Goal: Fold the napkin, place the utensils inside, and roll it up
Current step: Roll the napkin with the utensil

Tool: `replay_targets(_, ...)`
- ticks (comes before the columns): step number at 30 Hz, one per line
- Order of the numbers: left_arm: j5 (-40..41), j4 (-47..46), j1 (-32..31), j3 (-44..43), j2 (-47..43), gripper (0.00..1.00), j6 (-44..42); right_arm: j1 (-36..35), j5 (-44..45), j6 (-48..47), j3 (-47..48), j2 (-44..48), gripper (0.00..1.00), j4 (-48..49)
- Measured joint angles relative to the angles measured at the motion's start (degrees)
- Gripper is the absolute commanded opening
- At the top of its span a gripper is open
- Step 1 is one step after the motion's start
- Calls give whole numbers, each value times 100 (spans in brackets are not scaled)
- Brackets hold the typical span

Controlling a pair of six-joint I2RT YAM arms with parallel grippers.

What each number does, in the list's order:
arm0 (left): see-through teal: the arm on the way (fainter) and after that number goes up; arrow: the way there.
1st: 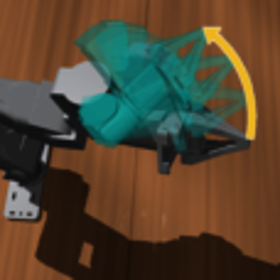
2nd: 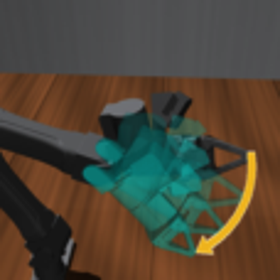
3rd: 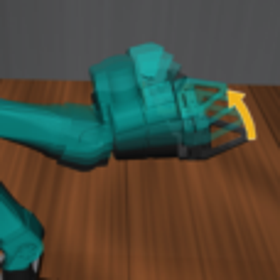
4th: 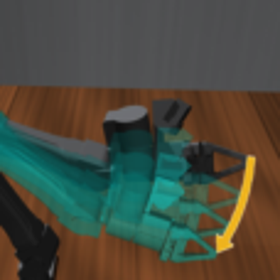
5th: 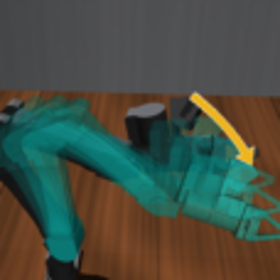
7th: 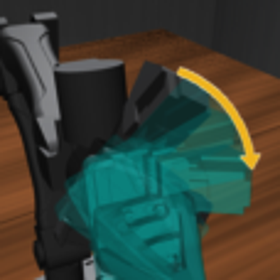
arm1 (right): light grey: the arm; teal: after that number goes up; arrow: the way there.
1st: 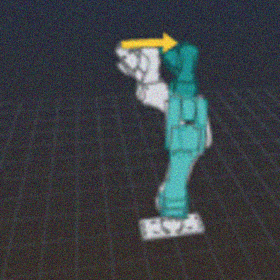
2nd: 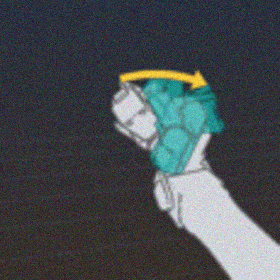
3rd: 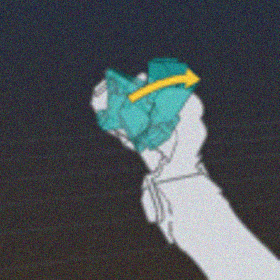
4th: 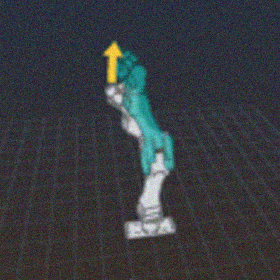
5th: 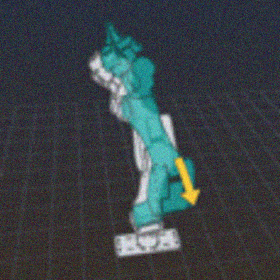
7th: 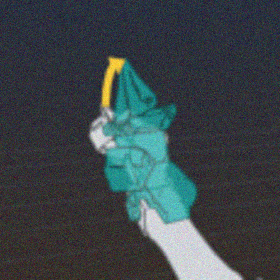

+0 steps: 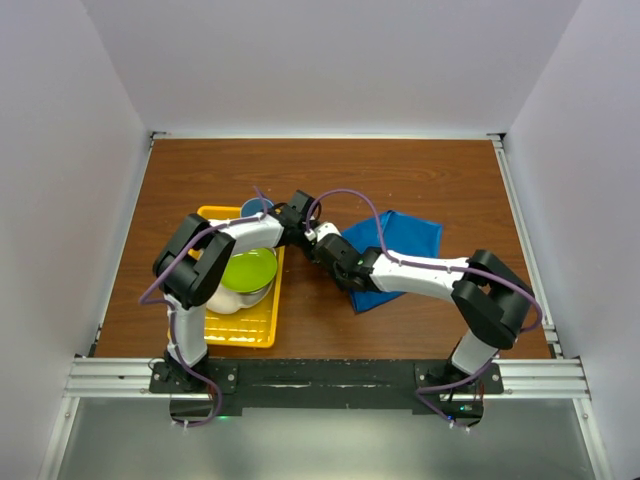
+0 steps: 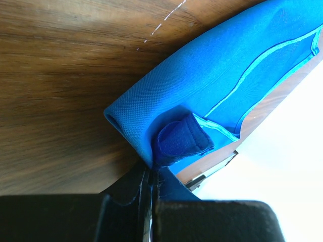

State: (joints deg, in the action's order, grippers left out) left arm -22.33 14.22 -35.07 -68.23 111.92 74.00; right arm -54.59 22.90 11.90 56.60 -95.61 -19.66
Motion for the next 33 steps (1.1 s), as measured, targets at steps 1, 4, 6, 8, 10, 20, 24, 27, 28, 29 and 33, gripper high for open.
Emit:
replay_targets(1,-2,0,0,2,-2,0,0,0,24,15,-2,0,18,0)
replay_targets(4,-4,-7,0,22,-11,0,-7,0,68,57,-24,2,0,9)
replay_targets(6,-15,-4,-7,24,-11,3,-7,7,63,103,-52,17,0,24)
replay_targets(8,-17,-2,-9,26,-11,12,-26,39,26,120,-57,33,0,22)
replay_targets(10,-20,13,-9,26,-11,25,-87,109,-101,133,-72,70,0,28)
replay_targets(20,-42,98,90,26,-85,49,-822,1550,-2090,175,-420,610,0,337)
replay_targets(24,-35,61,127,11,-332,51,-1167,2107,-3069,170,-540,608,0,509)
replay_targets(27,-22,63,131,-118,-437,62,-1421,2426,-3746,170,-557,553,0,579)
replay_targets(28,-22,48,131,-177,-457,62,-1515,2503,-3910,170,-557,520,0,608)
replay_targets(29,-22,46,131,-223,-470,62,-1567,2594,-4096,168,-557,476,0,658)
replay_targets(33,-13,79,131,-339,-481,56,-1858,2966,-4846,190,-557,208,0,817)
